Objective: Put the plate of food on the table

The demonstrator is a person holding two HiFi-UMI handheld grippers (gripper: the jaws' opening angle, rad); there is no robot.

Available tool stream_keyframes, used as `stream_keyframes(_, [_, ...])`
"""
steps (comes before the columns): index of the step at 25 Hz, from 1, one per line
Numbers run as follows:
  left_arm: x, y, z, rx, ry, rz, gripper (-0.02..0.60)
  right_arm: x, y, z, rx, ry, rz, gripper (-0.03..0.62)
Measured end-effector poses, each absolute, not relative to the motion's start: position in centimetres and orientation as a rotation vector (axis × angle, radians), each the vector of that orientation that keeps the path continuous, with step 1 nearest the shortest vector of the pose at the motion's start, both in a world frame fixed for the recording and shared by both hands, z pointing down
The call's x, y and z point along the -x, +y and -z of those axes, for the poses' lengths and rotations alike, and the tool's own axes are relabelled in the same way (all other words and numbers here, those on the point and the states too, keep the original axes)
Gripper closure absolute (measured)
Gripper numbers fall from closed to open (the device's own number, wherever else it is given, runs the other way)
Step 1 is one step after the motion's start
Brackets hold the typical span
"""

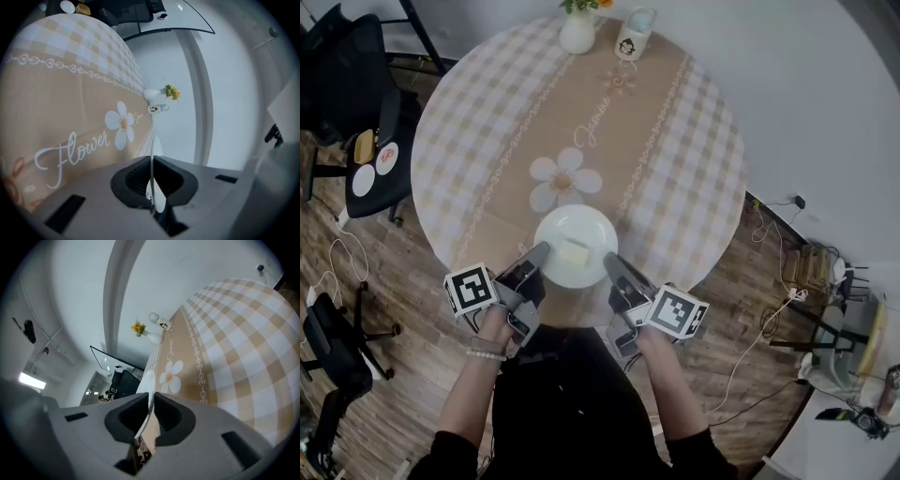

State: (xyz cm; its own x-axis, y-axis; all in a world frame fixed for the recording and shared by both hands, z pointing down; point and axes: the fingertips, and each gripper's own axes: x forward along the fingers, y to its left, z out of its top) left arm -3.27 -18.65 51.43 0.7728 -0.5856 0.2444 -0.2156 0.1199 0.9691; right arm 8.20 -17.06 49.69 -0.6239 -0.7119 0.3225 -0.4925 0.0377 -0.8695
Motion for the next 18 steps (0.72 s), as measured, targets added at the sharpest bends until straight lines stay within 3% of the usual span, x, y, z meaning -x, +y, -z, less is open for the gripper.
stream_keyframes(18, [1.9,-20.8,-57.4,-1.45,-0.715,0.245,0.572,-9.6,-18.5,-56.9,1.357,2.032,1.794,0.572])
